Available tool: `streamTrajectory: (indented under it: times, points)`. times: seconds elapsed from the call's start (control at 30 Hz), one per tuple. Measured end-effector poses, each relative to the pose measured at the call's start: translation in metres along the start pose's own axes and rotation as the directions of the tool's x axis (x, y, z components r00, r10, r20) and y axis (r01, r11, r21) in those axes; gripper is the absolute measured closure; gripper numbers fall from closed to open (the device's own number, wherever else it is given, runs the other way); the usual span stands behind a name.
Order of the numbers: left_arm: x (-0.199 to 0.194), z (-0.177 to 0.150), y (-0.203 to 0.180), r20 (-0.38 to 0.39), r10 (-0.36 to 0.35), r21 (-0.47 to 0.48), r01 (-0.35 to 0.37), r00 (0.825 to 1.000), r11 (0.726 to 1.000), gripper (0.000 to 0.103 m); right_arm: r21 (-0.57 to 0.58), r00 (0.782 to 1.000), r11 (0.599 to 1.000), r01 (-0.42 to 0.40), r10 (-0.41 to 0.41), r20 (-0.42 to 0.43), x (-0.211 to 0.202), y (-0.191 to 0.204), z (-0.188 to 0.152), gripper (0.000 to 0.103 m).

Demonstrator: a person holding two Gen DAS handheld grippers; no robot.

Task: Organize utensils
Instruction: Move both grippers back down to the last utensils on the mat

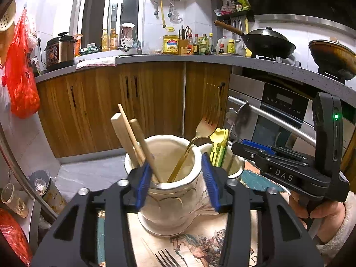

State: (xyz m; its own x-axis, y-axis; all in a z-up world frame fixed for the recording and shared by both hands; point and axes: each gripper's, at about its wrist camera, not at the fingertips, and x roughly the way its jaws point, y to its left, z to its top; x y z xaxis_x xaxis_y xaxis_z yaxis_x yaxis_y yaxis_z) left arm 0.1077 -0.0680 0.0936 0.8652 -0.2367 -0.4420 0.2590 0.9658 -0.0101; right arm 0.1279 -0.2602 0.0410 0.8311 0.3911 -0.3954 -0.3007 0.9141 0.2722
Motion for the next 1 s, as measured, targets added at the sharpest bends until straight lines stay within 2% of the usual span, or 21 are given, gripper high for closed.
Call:
streamTrajectory:
  times: [0.17, 0.27, 0.33, 0.4, 0.47, 0.57, 0.67, 0.83, 0.93, 1.0]
  points:
    - [-0.009, 0.0, 0.0, 0.012, -0.001, 0.0, 0.001, 1.0, 1.0, 0.047, 0.016, 1.0, 1.0, 0.004, -0.004, 0.002, -0.002, -0.003, 0.001, 0.064]
    - [-0.016, -0.001, 0.0, 0.018, 0.007, 0.004, -0.007, 1.0, 1.0, 0.037, 0.023, 1.0, 1.0, -0.005, 0.005, -0.001, -0.006, -0.002, -0.001, 0.054]
    - [-0.025, -0.001, 0.001, 0.036, 0.017, 0.009, -0.018, 0.999, 1.0, 0.034, 0.018, 1.0, 1.0, -0.011, 0.011, 0.002, -0.01, 0.001, -0.002, 0.045]
    - [-0.034, 0.0, 0.003, 0.059, 0.035, 0.015, -0.036, 0.998, 0.999, 0.028, 0.008, 1.0, 1.0, -0.018, 0.018, 0.012, -0.016, 0.005, -0.004, 0.031]
    - [-0.046, 0.002, 0.005, 0.095, 0.061, 0.018, -0.063, 0.994, 0.998, 0.021, -0.002, 1.0, 1.0, -0.019, 0.019, 0.018, -0.023, 0.01, -0.007, 0.023]
    - [-0.065, 0.002, 0.012, 0.14, 0.096, 0.005, -0.098, 0.985, 0.995, 0.012, -0.014, 1.0, 1.0, -0.009, 0.009, 0.025, -0.032, 0.015, -0.012, 0.017]
    - [-0.079, -0.002, 0.023, 0.146, 0.128, -0.025, -0.126, 0.981, 0.992, 0.006, -0.016, 1.0, 1.0, -0.009, 0.009, 0.016, -0.04, 0.019, -0.019, 0.012]
    - [-0.081, -0.023, 0.048, 0.059, 0.182, -0.083, -0.177, 0.981, 0.981, 0.006, -0.047, 0.998, 0.999, -0.013, 0.01, -0.064, -0.04, 0.032, -0.038, 0.009]
    - [-0.075, -0.049, 0.064, -0.054, 0.203, -0.12, -0.209, 0.978, 0.971, 0.006, -0.08, 0.988, 0.996, -0.03, 0.018, -0.154, -0.034, 0.045, -0.056, 0.009]
    - [-0.07, -0.067, 0.069, -0.115, 0.228, -0.116, -0.241, 0.967, 0.964, 0.006, -0.112, 0.975, 0.993, -0.045, 0.019, -0.223, -0.028, 0.055, -0.068, 0.009]
